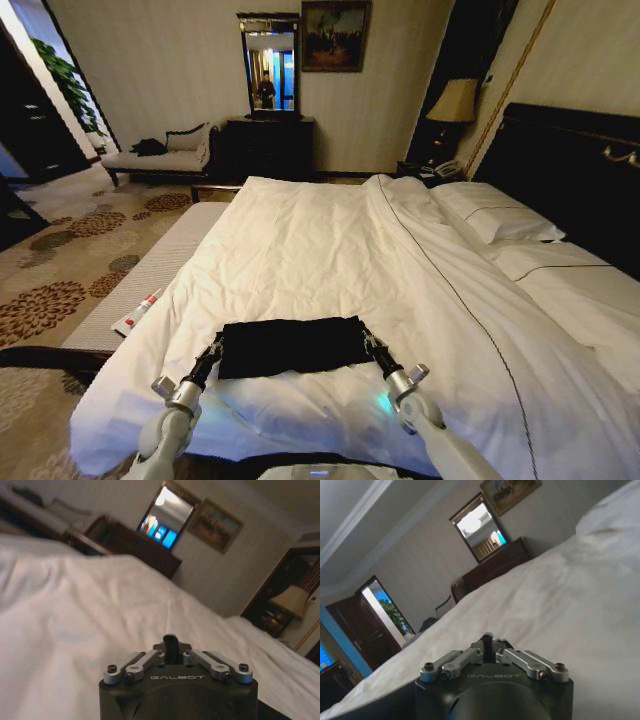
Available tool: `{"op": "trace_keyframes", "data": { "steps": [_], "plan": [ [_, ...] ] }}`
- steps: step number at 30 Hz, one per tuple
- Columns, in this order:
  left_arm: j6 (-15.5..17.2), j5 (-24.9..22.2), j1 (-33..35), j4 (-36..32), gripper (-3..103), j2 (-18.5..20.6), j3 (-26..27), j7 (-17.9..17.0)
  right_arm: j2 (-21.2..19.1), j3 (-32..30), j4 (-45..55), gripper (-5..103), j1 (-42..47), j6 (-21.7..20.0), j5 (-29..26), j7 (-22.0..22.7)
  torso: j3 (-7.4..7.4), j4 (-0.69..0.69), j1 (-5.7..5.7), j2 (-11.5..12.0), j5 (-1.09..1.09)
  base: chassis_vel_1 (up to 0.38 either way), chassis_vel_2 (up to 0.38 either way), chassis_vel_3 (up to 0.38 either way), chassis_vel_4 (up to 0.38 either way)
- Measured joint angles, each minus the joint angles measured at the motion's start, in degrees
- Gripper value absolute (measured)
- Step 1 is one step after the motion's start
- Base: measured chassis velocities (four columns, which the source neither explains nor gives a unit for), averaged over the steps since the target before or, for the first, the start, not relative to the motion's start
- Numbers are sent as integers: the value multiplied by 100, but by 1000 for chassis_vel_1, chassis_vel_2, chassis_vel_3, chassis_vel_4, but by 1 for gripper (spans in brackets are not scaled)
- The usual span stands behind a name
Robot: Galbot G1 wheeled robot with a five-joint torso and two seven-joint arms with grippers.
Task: Fold the clothes on the bed.
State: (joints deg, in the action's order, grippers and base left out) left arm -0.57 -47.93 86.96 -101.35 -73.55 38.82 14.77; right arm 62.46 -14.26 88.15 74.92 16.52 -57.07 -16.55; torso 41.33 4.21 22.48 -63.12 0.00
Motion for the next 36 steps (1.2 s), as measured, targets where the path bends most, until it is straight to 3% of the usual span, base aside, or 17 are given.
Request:
{"op": "trace_keyframes", "data": {
  "steps": [3,5,7,9,10,13,14,15,16,17,18,20,21,23,25,30,36],
  "plan": [
    [-252,79,256,-528,28,24,182,-46,-113,-192,567,22,273,54,16,223,0,0,0,0,1,0,0,0,0],
    [-300,72,323,-646,28,36,244,-49,-143,-294,793,28,381,56,30,346,0,0,0,0,1,0,0,0,0],
    [-402,34,439,-896,39,101,386,-60,-178,-536,1246,33,594,56,20,598,0,-3,0,0,0,0,0,0,0],
    [-387,-60,398,-1232,50,297,510,-245,-210,-1027,1868,44,892,-46,-68,1164,-1,1,-1,-1,-2,0,0,0,0],
    [-387,-60,398,-1232,50,297,510,-245,-210,-1027,1868,44,892,-46,-68,1164,-1,1,-1,-1,-2,0,0,0,0],
    [125,84,170,-1580,61,499,580,-801,-358,-1195,2194,55,834,-407,17,1956,-1,3,-1,-1,-2,0,0,0,0],
    [1006,323,-99,-1840,67,687,519,-1479,-526,-1086,2280,61,573,-830,277,2732,0,-1,-1,-1,-2,0,0,0,0],
    [1284,397,-195,-1900,72,759,449,-1712,-575,-986,2273,66,433,-981,404,3017,0,-1,-1,-1,1,0,0,0,0],
    [1284,397,-195,-1900,72,759,449,-1712,-575,-986,2273,66,433,-981,404,3017,0,-1,-1,-1,1,0,0,0,0],
    [1520,471,-305,-1930,72,828,364,-1925,-607,-904,2248,71,332,-1086,495,3185,0,-2,0,0,2,0,0,0,0],
    [2035,595,-566,-1931,83,983,79,-2402,-683,-636,2118,77,5,-1361,708,3448,1,0,1,0,2,0,0,0,0],
    [2427,681,-757,-1808,88,1089,-285,-2761,-729,-328,1939,82,-341,-1570,877,3523,1,2,2,0,1,0,0,0,0],
    [2427,681,-757,-1808,88,1089,-285,-2761,-729,-328,1939,82,-341,-1570,877,3523,1,2,2,0,1,0,0,0,0],
    [2774,864,-846,-1609,97,1118,-596,-3074,-757,10,1747,93,-682,-1740,1025,3565,1,0,2,0,-1,0,0,0,0],
    [3144,1151,-859,-1382,99,1106,-895,-3387,-786,350,1541,99,-988,-1981,1164,3672,1,-3,2,0,-1,0,0,0,0],
    [3588,1521,-752,-1298,100,1017,-1129,-3562,-868,765,1393,100,-1230,-2561,1246,4089,1,0,1,0,-1,0,0,0,0],
    [3618,1636,-456,-1494,100,1037,-1114,-3561,-950,832,1562,100,-1099,-2842,1189,4336,0,0,1,0,0,0,0,0,0]
  ]
}}
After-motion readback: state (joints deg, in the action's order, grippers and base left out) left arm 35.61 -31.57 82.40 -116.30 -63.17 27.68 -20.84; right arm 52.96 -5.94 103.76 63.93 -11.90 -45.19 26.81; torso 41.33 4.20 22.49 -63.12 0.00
